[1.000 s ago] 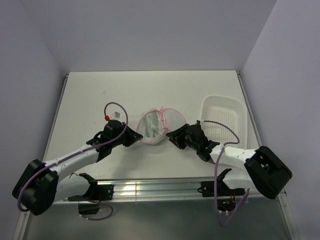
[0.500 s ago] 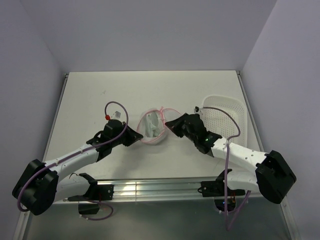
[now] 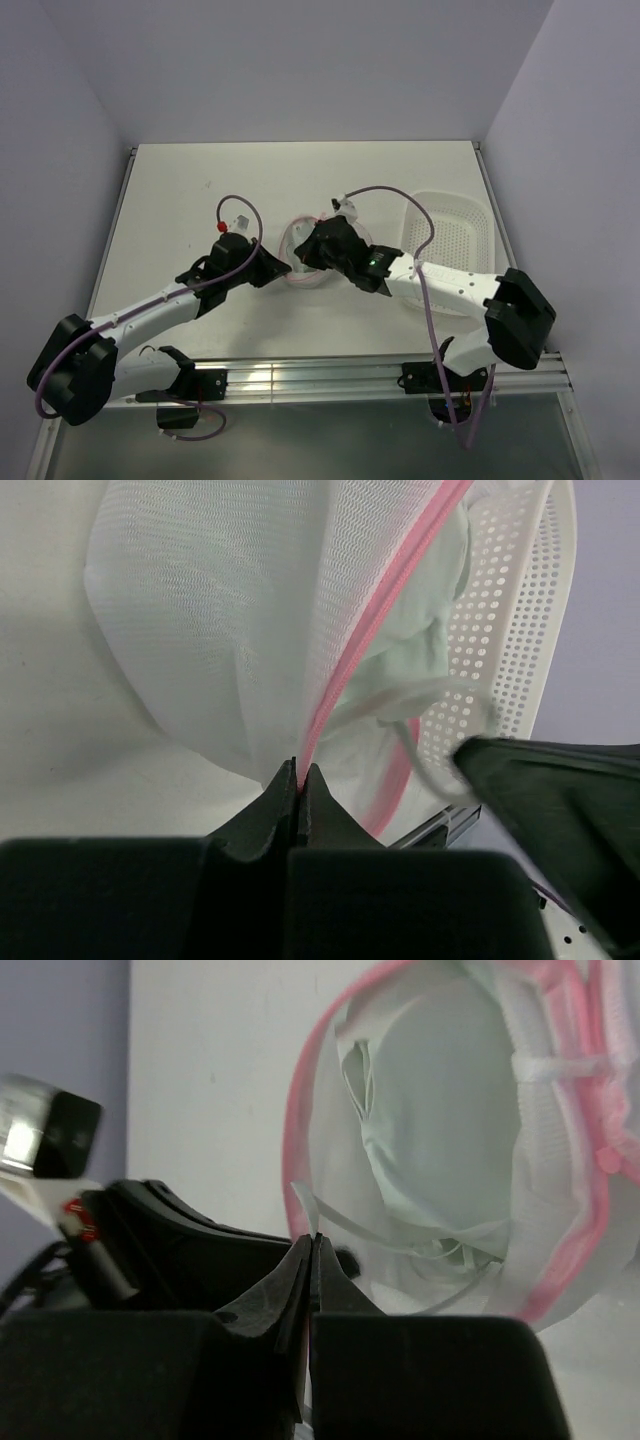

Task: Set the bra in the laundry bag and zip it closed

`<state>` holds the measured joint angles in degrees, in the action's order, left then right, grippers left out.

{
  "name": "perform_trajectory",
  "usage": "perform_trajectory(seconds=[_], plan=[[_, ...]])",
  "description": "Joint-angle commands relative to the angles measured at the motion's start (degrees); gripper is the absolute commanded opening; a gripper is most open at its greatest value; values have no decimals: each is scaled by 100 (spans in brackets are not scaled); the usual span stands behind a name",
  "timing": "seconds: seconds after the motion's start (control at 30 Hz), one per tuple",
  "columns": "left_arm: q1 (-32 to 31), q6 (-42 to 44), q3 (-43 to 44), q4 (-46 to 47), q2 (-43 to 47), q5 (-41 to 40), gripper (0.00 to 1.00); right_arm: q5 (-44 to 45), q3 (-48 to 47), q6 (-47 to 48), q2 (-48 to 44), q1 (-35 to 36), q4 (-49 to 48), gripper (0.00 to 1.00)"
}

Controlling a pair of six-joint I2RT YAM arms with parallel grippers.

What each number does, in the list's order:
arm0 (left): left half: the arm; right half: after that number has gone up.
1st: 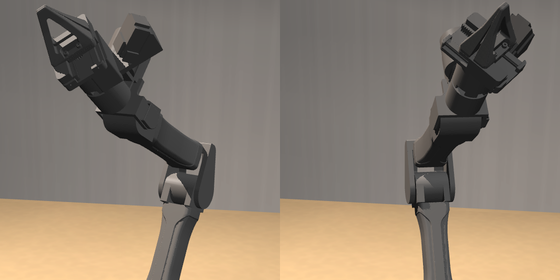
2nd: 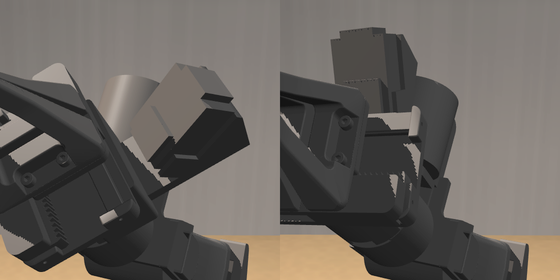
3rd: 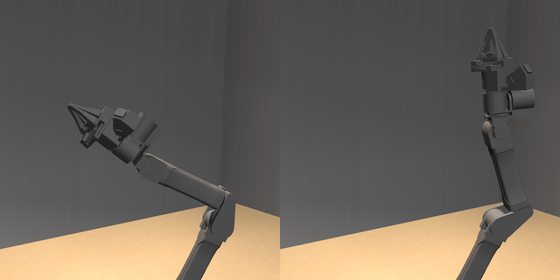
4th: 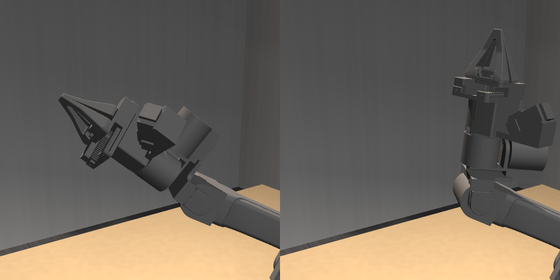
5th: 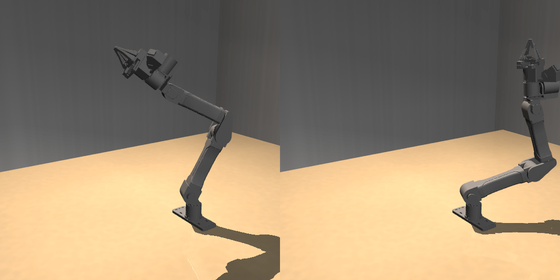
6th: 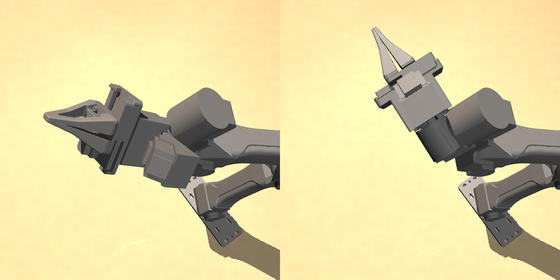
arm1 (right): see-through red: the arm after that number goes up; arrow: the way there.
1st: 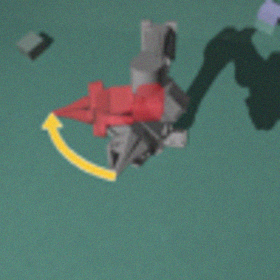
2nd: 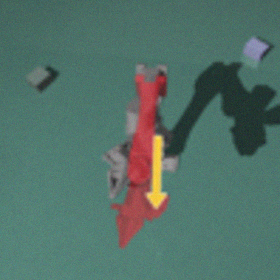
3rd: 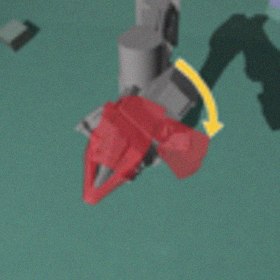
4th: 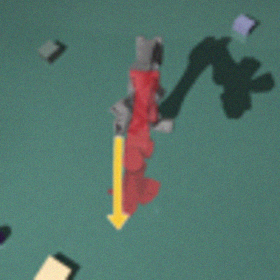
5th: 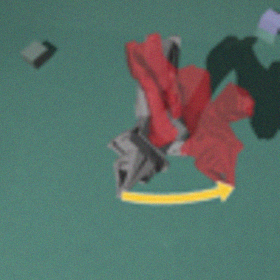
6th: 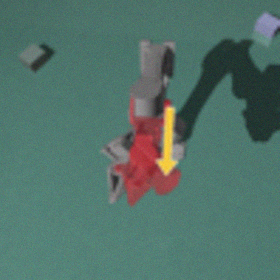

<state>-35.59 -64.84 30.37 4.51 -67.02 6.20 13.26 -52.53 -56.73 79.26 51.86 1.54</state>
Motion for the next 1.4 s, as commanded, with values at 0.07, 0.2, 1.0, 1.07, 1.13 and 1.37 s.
perform_trajectory(seconds=[0.07, 0.2, 1.0, 1.07, 1.13, 1.37], plan=[[-35, 279, 338, -82, 110, 57, 0, 133, -486, 452, 633, 281, 451, 0], [-27, 270, 391, -205, 260, -4, 0, 300, -530, 400, 932, 343, 645, 0], [1010, 577, 505, -1453, 664, -435, 0, 801, -882, 839, -200, 247, 1454, 67], [1089, 674, 531, -1585, 725, -470, 0, 723, -820, 778, -175, 28, 1515, 67], [1221, 744, 549, -1725, 761, -470, 0, 556, -671, 725, -139, -157, 1516, 67], [1774, 990, 636, -1980, 629, -418, 0, -147, -135, 979, -60, -1036, 823, 68]])
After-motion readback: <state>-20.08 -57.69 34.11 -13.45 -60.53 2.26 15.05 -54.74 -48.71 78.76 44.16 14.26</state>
